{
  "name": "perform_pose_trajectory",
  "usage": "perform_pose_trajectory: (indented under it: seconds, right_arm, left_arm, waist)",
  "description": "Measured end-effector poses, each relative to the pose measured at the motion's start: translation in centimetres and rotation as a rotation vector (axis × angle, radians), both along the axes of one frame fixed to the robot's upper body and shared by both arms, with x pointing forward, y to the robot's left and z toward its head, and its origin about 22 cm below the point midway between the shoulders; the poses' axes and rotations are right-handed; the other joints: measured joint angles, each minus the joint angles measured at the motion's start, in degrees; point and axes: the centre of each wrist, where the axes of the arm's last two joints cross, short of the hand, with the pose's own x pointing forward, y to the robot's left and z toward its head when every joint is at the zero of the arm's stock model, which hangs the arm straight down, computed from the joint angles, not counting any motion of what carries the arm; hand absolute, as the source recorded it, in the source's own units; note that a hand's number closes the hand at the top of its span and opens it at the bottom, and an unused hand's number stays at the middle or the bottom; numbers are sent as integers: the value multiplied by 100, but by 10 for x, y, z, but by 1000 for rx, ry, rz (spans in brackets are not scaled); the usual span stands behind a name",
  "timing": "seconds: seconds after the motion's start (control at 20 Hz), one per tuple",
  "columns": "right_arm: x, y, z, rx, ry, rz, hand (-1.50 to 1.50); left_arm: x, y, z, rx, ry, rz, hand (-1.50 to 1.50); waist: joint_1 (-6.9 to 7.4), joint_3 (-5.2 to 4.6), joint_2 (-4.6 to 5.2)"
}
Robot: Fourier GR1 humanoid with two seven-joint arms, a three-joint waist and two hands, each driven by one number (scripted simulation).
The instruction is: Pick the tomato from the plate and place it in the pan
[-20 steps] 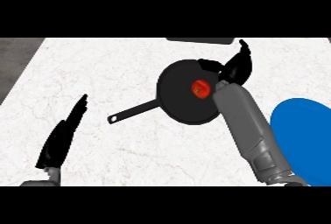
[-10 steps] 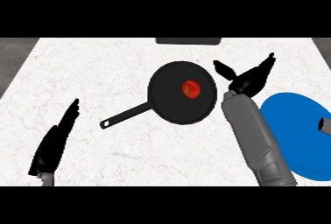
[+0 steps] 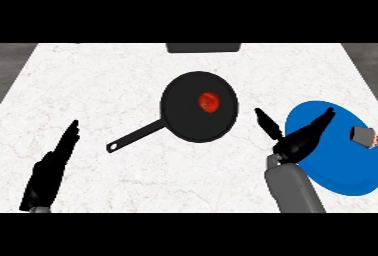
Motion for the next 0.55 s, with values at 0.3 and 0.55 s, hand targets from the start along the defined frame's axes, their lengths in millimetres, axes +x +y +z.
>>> perform_pose_trajectory:
  seconds: [0.3, 0.55]
  right_arm:
    - [-78, -19, 5, -6, -29, -33, -150]
    - [-147, -25, 20, -12, -20, -45, -150]
  left_arm:
    - [2, -1, 7, 1, -3, 5, 0]
    - [2, -4, 9, 4, -8, -1, 0]
  waist:
    - [-30, -2, 19]
    - [22, 2, 44]
